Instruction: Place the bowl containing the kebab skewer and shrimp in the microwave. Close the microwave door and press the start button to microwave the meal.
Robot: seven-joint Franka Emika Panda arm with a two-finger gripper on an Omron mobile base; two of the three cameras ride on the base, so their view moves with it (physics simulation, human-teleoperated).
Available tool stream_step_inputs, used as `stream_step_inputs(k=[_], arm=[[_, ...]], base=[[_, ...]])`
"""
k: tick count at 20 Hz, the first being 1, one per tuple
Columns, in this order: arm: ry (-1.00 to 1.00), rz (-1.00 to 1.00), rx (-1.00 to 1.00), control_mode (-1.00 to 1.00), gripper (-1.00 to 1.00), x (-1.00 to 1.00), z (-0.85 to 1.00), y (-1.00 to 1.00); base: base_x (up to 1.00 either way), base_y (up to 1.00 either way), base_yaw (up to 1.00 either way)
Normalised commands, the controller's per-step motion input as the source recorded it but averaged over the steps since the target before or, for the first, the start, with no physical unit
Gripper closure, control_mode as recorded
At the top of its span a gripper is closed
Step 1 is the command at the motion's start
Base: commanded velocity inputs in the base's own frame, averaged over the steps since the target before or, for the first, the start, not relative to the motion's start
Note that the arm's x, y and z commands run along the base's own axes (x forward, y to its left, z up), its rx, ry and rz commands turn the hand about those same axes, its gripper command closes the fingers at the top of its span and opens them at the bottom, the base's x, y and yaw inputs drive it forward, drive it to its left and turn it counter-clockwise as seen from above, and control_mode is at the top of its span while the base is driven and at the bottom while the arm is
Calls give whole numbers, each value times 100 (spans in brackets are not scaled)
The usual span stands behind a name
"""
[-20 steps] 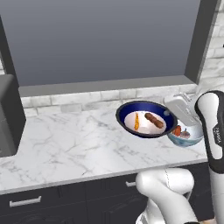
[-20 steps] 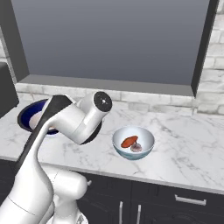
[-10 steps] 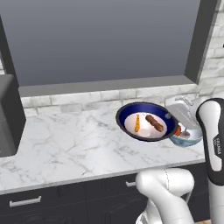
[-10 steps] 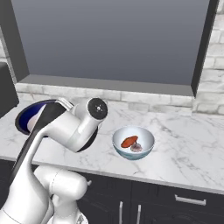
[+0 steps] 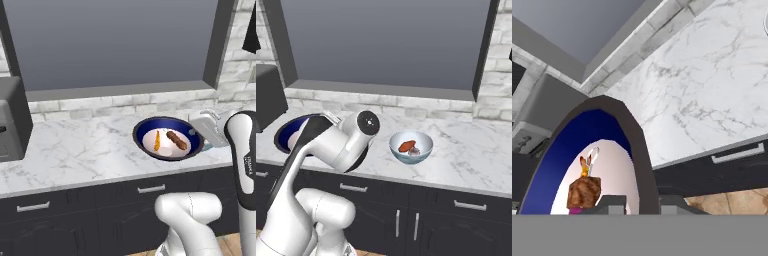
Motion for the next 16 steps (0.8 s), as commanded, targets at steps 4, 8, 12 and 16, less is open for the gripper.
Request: stream_step_inputs(k=[4, 8, 12, 16], arm=[[0, 0, 0, 100, 100, 0, 0, 0], [0, 0, 0, 100, 100, 0, 0, 0], [0, 0, 0, 100, 100, 0, 0, 0], [0, 0, 0, 100, 100, 0, 0, 0]], base=[[-60, 1, 0], [-58, 6, 0], [-53, 15, 0], [-38, 23, 0]])
